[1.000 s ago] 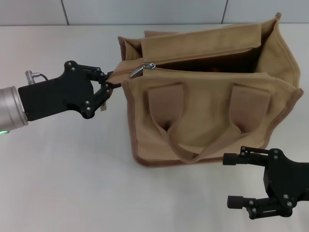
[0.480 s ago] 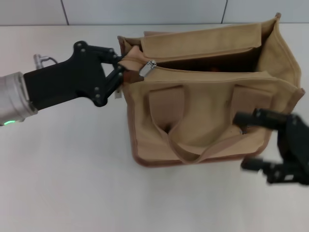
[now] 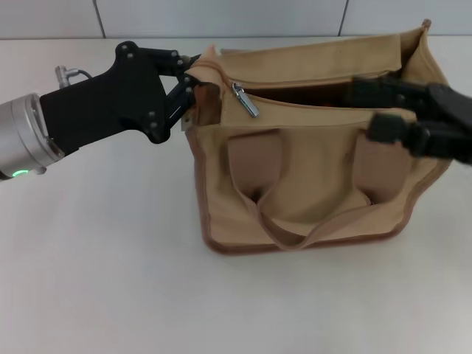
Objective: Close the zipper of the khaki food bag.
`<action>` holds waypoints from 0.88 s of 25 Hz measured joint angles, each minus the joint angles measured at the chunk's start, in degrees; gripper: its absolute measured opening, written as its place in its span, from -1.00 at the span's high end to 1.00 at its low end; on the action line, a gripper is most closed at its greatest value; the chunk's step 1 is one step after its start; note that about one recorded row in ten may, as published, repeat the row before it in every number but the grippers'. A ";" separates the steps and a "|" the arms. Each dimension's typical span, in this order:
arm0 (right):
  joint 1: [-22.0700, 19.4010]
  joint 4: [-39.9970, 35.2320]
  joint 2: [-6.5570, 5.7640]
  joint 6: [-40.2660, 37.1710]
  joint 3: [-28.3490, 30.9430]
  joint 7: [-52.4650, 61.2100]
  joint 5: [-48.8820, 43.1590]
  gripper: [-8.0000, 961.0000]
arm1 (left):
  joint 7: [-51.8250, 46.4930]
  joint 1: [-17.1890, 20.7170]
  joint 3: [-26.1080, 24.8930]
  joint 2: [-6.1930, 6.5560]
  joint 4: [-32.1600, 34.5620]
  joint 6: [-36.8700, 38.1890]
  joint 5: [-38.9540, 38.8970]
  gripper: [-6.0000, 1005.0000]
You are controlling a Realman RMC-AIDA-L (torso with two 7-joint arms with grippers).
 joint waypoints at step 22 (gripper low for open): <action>15.34 -11.43 -3.53 10.89 -17.32 42.14 -2.19 -0.01 | 0.08 0.95 -0.67 0.00 -1.62 1.59 -1.19 0.93</action>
